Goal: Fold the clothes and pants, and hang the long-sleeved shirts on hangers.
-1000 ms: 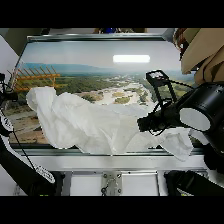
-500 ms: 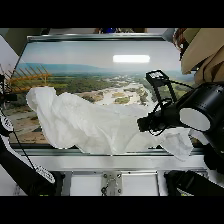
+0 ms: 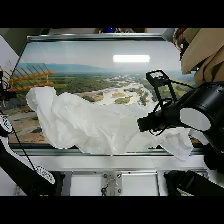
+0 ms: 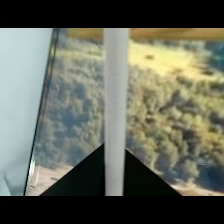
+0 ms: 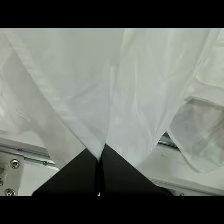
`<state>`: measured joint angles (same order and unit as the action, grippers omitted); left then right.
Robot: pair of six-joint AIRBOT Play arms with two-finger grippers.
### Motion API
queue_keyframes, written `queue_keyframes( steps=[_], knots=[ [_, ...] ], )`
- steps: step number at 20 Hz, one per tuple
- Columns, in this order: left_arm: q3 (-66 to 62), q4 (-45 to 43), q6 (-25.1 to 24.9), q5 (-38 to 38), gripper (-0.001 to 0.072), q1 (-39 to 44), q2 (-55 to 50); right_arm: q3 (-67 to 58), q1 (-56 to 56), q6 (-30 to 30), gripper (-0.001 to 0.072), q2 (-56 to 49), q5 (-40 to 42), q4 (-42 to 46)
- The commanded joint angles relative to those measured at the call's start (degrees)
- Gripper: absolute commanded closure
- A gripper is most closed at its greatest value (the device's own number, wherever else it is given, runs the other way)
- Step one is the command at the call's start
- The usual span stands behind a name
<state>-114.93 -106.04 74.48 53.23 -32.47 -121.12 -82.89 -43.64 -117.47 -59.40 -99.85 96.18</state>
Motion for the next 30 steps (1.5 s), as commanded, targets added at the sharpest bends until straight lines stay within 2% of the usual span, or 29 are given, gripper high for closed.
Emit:
queue_keyframes(
  steps=[1,6,9,10,13,20,22,26,28,30],
  knots=[
    [0.0,-0.3,-0.2,0.5,0.0695,1.6,4.3,0.0,0.0,0.0,0.0697,0.0,0.0,0.0],
    [0.0,-0.2,-0.1,0.5,0.0694,4.7,11.5,0.0,0.0,0.0,0.0697,0.0,0.0,0.0],
    [0.0,4.2,-0.2,1.5,0.0693,6.2,15.5,0.0,0.0,0.0,0.0697,0.0,0.0,0.0],
    [0.0,4.2,-0.1,3.2,0.0693,7.0,17.0,0.0,0.0,0.0,0.0697,0.0,0.0,0.0],
    [0.0,6.5,6.4,10.7,0.0693,10.8,21.9,0.0,0.0,0.0,0.0697,0.0,0.0,0.0],
    [0.0,17.2,6.3,28.3,0.0693,23.6,32.9,0.0,0.0,0.0,0.0697,0.0,0.0,0.0],
    [0.0,22.3,3.2,32.9,0.0694,26.6,35.3,0.0,0.0,0.0,0.0697,0.0,0.0,0.0],
    [0.0,33.4,-10.0,43.8,0.0693,30.5,38.6,0.0,0.0,0.0,0.0697,0.0,0.0,0.0],
    [0.0,33.5,-11.4,50.9,0.0693,32.1,39.3,0.0,0.0,0.0,0.0697,0.0,0.0,0.0],
    [0.0,33.6,-11.9,51.4,0.0694,32.5,39.4,0.0,0.0,0.0,0.0697,0.0,0.0,0.0]
  ],
)
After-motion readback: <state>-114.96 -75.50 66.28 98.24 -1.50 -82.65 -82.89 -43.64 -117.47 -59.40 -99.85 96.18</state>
